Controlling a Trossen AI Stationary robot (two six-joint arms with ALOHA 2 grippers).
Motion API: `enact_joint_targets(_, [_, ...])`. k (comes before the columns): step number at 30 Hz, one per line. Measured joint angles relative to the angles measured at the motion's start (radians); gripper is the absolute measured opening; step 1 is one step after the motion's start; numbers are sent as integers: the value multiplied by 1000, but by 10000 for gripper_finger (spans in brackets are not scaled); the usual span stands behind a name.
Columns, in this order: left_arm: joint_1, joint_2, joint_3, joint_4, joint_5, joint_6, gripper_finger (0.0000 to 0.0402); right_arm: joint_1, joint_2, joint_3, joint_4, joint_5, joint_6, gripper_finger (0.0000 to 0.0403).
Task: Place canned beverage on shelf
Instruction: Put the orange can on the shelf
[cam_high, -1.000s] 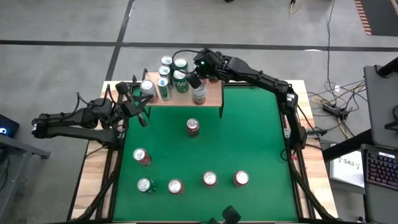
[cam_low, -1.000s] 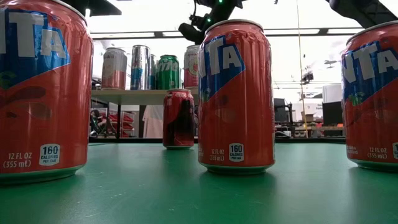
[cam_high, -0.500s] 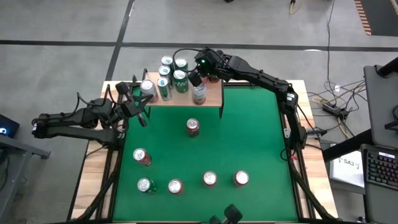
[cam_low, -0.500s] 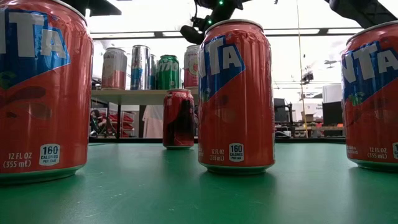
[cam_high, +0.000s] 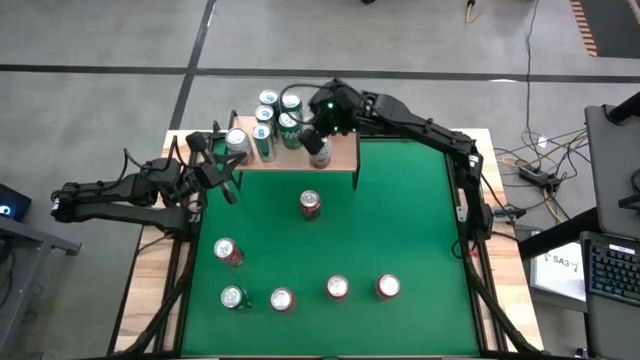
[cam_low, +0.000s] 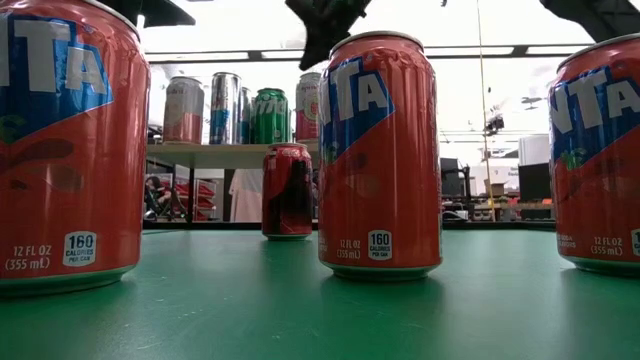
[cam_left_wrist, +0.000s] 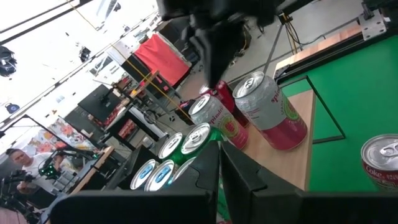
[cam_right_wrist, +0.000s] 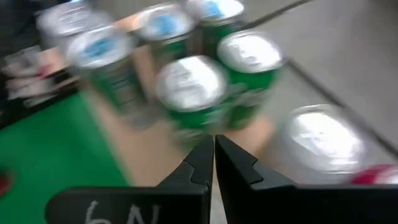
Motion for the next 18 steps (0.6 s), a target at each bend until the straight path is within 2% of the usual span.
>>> enact_joint_targets(5, [0, 0, 0, 0, 0, 0, 0, 54, -3, 0, -47, -95, 10, 9])
enact_joint_targets(11, [0, 0, 0, 1, 0, 0, 0, 80, 2, -21, -99, -89, 56, 9])
enact_joint_targets(18, [0, 0, 0, 1, 0, 0, 0, 80, 3, -46, -95, -9, 74, 9])
